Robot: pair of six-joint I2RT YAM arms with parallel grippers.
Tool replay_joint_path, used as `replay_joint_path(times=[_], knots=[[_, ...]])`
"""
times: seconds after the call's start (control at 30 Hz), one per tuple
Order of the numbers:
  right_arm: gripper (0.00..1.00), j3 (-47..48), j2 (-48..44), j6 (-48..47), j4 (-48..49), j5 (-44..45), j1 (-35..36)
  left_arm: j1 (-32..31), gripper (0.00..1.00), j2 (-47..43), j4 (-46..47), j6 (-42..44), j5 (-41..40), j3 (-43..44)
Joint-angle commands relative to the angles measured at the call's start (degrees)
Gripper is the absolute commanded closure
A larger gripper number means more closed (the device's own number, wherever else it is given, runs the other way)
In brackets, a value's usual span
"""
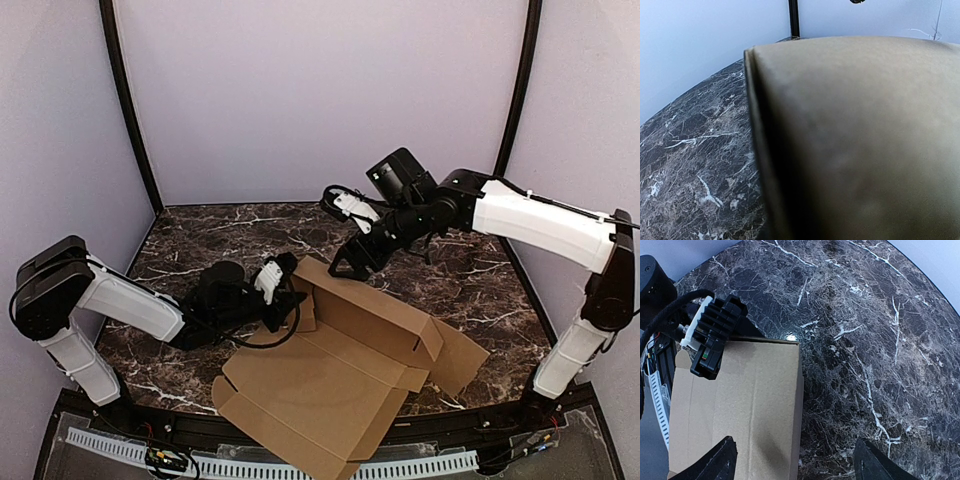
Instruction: Fold the paper box
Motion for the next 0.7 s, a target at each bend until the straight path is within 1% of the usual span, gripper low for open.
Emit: replay_joint_path(times=[0.0,0.2,0.3,0.47,0.67], knots=[[0.23,-0.17,1.31,1.63,0.81,-3.95,-0.75,-0.34,0.80,0.07,-1.29,-0.50,2.72,0.28],[0.33,-1.42,2.10,2.25,1.23,-5.85,-1.18,-0.33,0.68,-0.75,-2.38,-0.97,3.45,0.24],[0.35,-2.11,2.38,2.56,1.52,-6.00,-1.54,-0.34,0.61,-1.39,-3.10,-1.15,4.38,0.11],[0.40,-2.92,2.81,2.72,1.95,-6.39,-2.02,-0.34,0.49,-3.05,-6.80,-0.72,6.51,0.08],[0.45,-3.86,2.95,2.83,2.52,-6.89,-2.02,-0.34,0.43,-3.02,-10.37,-0.33,7.96,-0.21]])
